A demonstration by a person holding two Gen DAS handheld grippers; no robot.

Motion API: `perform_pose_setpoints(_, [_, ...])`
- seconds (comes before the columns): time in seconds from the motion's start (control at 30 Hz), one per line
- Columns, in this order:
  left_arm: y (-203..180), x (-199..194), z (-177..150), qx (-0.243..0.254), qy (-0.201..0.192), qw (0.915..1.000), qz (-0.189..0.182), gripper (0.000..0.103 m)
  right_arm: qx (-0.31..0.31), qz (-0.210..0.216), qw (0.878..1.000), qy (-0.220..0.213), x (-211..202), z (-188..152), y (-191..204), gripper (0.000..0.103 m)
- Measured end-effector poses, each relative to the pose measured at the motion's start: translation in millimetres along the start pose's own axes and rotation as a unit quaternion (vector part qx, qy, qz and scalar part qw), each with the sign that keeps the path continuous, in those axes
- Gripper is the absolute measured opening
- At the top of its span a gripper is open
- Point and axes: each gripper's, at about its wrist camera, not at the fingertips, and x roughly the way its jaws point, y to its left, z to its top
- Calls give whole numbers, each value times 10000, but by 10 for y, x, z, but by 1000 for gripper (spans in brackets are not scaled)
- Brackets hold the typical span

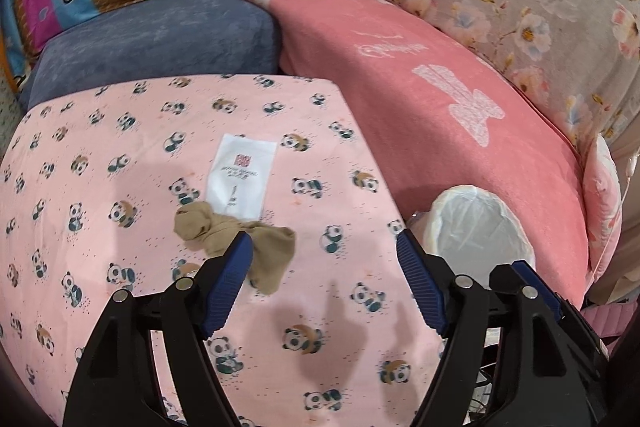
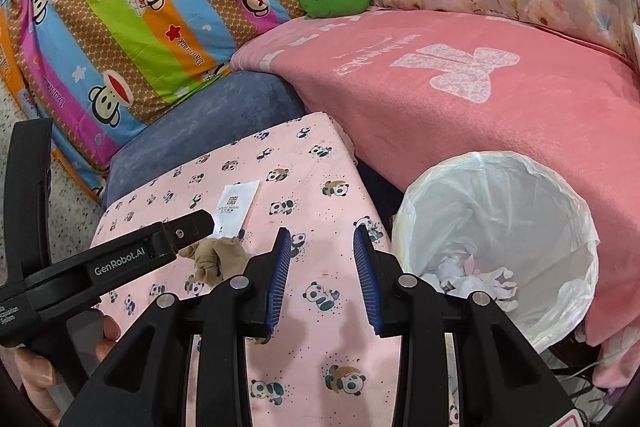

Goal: Collect trash
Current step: 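Move both tools back toward the tan glove on the table, then grasp the tan glove with the left tool while the right grasps the white hotel packet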

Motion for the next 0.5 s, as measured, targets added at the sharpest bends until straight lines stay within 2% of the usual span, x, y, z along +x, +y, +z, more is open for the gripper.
perform_pose_setpoints(0.3, [499, 269, -136, -530, 373, 9976, 246, 72, -129, 64, 9993, 334, 324, -97, 221, 34])
perform_pose_setpoints(0.5, [678, 449, -176, -730, 590, 9952, 269, 72, -164, 89, 9987, 475, 506, -145, 298, 34])
